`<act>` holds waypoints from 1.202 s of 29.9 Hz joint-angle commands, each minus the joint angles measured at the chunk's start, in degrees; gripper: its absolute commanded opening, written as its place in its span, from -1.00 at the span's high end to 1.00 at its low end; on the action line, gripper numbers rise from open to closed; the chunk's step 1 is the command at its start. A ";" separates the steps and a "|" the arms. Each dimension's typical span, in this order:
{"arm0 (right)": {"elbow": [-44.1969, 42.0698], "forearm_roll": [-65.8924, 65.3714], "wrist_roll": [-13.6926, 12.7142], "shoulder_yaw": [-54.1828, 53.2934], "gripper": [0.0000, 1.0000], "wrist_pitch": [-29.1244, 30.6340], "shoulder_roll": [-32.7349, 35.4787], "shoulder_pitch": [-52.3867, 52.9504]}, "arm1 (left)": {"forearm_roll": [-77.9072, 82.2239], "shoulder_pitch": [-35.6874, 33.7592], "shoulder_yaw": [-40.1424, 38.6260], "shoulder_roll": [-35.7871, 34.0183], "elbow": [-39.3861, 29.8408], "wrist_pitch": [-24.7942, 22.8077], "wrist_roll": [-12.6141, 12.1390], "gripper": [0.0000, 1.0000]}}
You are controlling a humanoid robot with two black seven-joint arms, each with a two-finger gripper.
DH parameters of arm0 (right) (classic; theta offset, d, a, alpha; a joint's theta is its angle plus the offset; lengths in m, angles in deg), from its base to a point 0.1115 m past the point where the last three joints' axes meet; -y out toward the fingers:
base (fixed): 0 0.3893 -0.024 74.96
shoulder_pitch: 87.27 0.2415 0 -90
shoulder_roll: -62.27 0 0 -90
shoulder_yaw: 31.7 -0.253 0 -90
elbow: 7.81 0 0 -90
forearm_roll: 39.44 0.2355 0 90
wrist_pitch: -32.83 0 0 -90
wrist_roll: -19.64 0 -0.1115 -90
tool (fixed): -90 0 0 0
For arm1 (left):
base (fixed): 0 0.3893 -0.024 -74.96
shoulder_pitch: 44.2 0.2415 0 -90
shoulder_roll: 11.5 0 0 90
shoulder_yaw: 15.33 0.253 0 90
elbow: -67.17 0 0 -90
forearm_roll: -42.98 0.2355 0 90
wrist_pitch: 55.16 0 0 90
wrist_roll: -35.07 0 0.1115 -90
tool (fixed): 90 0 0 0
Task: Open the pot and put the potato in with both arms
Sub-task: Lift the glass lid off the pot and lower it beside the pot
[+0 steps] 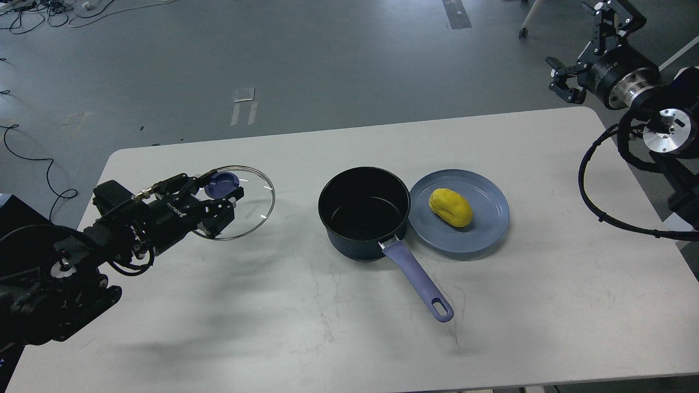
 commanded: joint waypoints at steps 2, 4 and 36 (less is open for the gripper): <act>0.14 0.00 0.00 0.12 -1.00 -0.01 0.03 -0.09 | -0.06 2.42 0.01 0.46 0.99 -0.01 -0.05 -0.28; 0.14 0.00 0.00 0.12 -1.00 -0.01 0.03 -0.09 | -0.15 3.04 0.01 0.46 1.95 -0.01 -0.05 -0.28; 0.14 0.00 0.00 0.21 -1.00 -0.09 0.21 -0.18 | -3.84 6.82 0.10 4.50 5.12 -0.01 -0.14 -0.74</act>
